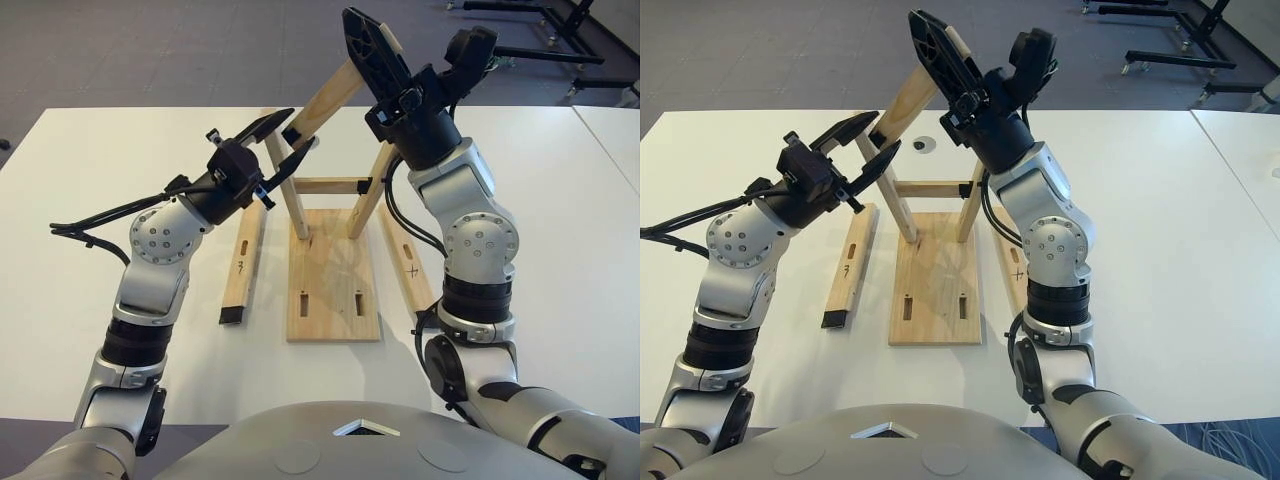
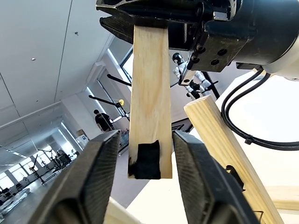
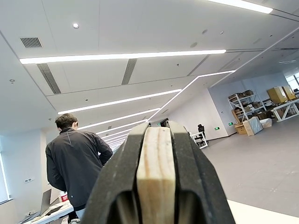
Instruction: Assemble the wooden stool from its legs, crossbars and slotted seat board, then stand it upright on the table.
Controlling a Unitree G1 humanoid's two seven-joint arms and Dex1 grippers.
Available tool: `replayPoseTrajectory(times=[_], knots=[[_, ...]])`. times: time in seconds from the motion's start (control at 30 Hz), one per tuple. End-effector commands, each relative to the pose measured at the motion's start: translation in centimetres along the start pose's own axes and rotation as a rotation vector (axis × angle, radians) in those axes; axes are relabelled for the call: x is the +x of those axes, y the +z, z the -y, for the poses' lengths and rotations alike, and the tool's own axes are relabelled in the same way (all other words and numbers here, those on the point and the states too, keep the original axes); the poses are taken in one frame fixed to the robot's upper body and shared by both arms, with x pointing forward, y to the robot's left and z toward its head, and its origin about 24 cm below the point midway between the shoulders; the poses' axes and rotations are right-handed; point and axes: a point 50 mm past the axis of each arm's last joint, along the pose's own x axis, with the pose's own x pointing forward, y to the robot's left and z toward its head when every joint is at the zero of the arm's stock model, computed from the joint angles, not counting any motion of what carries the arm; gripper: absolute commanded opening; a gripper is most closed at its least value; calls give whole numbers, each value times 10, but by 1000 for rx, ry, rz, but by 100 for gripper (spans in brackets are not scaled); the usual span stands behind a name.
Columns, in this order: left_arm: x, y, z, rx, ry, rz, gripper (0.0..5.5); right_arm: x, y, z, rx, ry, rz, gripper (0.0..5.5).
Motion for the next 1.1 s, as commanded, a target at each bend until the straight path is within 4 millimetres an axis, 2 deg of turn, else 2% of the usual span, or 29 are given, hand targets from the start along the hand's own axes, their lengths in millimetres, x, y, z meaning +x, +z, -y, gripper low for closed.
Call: replayPoseTrajectory(times=[0.03, 0.13, 0.3, 0.53, 0.6, 0.67, 0.73, 0.8, 0.9, 1.0, 1.1], knots=[[2, -1, -9, 8, 36, -8, 262, 3, 11, -5, -11, 22, 47, 39], [3, -3, -9, 4, 44, -11, 297, -4, 21, -5, -3, 5, 88, 39], [-4, -6, -19, -17, 164, -17, 297, -11, 48, -1, -11, -9, 161, 39], [-17, -7, -29, -26, 273, -33, 297, -23, 84, 19, -33, -99, 236, 39], [-20, -4, -37, -9, 332, -30, 297, -35, 97, 23, -94, -140, 233, 39], [-27, 1, -44, 14, 394, -33, 297, -50, 115, 20, -119, -106, 218, 39], [-34, 7, -49, 28, 453, -32, 297, -75, 126, 18, -22, -37, 167, 39], [-41, 12, -52, 38, 503, -39, 297, -104, 119, 17, 95, 12, 12, 39], [-49, 15, -54, 36, 561, -51, 297, -152, 83, 19, 262, -84, -270, 39], [-52, 17, -50, 26, 592, -64, 297, -165, 43, 31, 210, -296, -410, 39], [-55, 17, -46, 23, 615, -86, 297, -165, 18, 40, 97, -476, -365, 39]])
